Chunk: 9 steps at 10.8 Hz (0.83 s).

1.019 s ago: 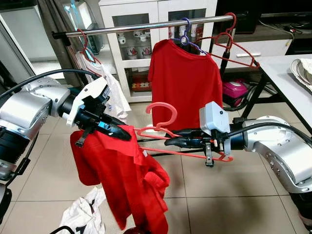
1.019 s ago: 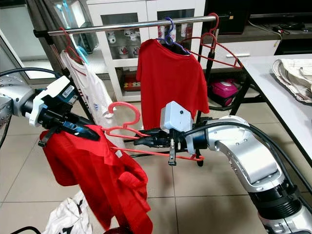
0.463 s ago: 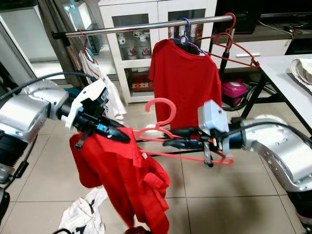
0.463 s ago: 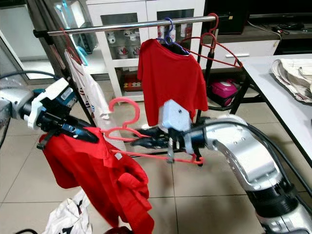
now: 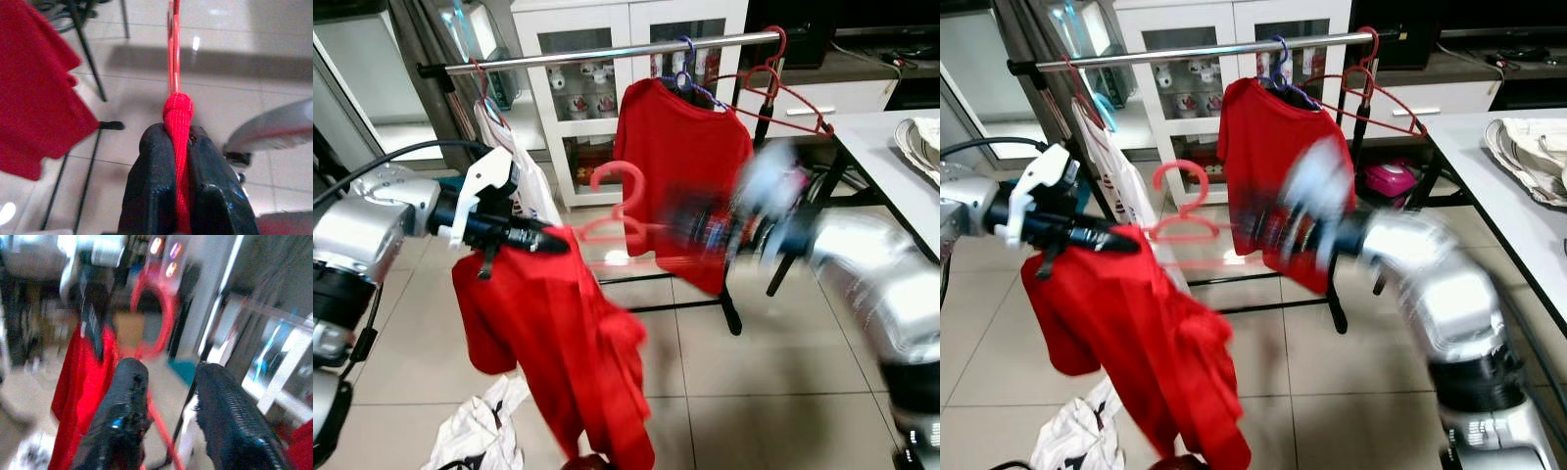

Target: Hang hanger

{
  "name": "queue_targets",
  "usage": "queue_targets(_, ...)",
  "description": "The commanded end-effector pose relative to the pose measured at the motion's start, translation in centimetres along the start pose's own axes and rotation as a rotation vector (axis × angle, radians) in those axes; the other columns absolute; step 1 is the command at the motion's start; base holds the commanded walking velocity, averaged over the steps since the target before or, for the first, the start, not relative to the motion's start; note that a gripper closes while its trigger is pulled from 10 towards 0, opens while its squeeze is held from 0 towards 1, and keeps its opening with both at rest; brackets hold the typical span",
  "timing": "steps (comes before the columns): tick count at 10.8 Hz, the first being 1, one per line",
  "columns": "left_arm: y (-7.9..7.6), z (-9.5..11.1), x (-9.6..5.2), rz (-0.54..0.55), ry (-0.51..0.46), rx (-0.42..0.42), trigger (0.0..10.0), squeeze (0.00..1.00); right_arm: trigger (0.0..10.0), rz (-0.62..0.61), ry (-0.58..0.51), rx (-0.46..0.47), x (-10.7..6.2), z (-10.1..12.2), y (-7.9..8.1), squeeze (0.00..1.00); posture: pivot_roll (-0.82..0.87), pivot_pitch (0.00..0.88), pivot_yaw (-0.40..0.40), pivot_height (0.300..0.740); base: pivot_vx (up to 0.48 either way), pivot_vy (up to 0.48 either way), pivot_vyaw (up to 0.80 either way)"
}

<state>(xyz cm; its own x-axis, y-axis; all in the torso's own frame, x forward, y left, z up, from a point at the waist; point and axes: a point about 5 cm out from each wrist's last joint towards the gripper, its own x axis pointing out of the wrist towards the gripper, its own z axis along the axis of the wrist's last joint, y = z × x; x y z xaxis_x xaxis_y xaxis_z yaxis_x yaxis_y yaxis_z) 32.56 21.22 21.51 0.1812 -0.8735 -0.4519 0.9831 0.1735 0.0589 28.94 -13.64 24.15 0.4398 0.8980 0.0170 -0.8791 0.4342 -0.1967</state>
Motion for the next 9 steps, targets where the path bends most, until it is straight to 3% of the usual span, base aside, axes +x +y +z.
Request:
queue_targets(1, 0.7, 0.9, -1.0, 0.076, -0.015, 0.040, 0.0, 0.00, 10.0, 0.003, -0.081, 0.034, -0.4, 1.2, 0.0, 1.00, -0.02, 0.000, 0.110, 0.740, 0.000, 0.000, 0.00)
queue_targets(3, 1.2, 1.4, -1.1, 0.114, -0.054, 0.052, 0.0, 0.00, 10.0, 0.145, -0.134, 0.077, -1.0, 1.4, 2.6, 1.00, -0.02, 0.000, 0.118, 0.740, 0.000, 0.000, 0.00)
queue_targets(5, 1.8, 2.7, -1.5, 0.129, -0.105, 0.074, 0.0, 0.00, 10.0, 0.300, 0.003, 0.220, -0.8, -1.6, 6.0, 1.00, -0.03, 0.000, 0.129, 0.740, 0.000, 0.000, 0.00)
queue_targets(6, 1.7, 3.2, -1.5, 0.099, -0.110, 0.086, 0.0, 0.00, 10.0, 0.273, 0.082, 0.283, -0.3, -3.6, 6.3, 1.00, -0.03, 0.000, 0.127, 0.740, 0.000, 0.000, 0.00)
queue_targets(7, 1.5, 3.8, -1.5, 0.063, -0.113, 0.096, 0.0, 0.00, 10.0, 0.156, 0.224, 0.347, 0.4, -7.0, 5.9, 1.00, -0.02, 0.000, 0.129, 0.740, 0.000, 0.000, 0.00)
queue_targets(9, 1.1, 4.1, -1.6, 0.014, -0.101, 0.104, 0.0, 0.00, 10.0, -0.046, 0.344, 0.482, 1.0, -10.8, 4.8, 1.00, -0.03, 0.000, 0.125, 0.740, 0.000, 0.000, 0.00)
